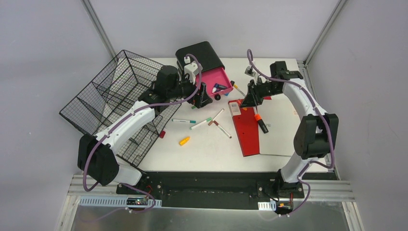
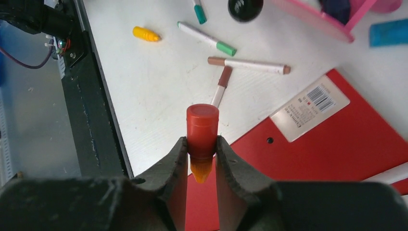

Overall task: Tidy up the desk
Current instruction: Pick up the stationery from the center of the board, then place the stationery in the drawer.

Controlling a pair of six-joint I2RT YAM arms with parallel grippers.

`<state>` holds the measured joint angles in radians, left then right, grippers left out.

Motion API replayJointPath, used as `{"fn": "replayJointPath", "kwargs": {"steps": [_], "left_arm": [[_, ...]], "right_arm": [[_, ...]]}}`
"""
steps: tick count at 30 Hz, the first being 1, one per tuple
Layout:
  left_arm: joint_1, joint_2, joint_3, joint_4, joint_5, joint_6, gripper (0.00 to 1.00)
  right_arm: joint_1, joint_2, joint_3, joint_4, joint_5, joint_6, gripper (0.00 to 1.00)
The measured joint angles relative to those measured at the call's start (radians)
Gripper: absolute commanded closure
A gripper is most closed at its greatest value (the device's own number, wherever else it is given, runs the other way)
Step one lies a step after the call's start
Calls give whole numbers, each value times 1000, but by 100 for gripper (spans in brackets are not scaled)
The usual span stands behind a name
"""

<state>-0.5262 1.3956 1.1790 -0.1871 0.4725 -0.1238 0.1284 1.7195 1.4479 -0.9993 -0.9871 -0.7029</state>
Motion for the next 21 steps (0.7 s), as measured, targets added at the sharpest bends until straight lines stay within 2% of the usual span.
{"fn": "replayJointPath", "kwargs": {"steps": [11, 21], "left_arm": [[0, -2, 0, -1, -8, 10, 9], [0, -3, 0, -3, -27, 13, 9]], "right_arm": [[99, 48, 309, -10, 80, 33, 100], [209, 209, 500, 74, 248, 166, 100]]}}
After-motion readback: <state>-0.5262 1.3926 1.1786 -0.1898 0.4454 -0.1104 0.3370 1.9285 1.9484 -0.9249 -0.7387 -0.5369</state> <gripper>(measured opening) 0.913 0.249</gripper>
